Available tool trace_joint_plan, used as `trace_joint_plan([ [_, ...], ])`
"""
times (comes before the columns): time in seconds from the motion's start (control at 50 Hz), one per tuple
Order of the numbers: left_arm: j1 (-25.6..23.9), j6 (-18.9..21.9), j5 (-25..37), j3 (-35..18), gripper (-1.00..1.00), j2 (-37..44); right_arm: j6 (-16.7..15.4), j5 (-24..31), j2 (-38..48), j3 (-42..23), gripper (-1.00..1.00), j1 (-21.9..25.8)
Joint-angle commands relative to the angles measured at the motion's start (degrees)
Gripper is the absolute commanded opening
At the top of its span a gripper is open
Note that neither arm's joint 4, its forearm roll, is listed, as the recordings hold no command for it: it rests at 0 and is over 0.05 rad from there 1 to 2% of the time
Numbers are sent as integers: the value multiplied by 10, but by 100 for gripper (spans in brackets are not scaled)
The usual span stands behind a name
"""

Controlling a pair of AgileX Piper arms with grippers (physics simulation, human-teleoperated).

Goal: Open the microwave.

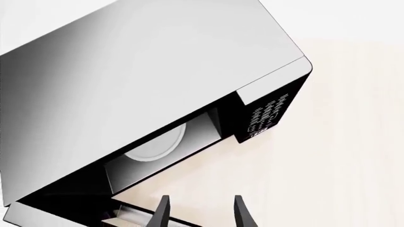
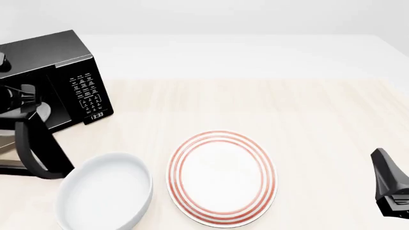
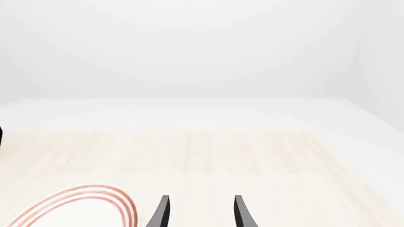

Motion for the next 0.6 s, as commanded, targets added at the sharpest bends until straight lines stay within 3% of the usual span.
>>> trace_joint_plan([
  [0.02,0,8,8,14,100,-14,0,0,0,0,100,0],
  [0.6,5,1,7,66,100,-71,0,0,0,0,100,0],
])
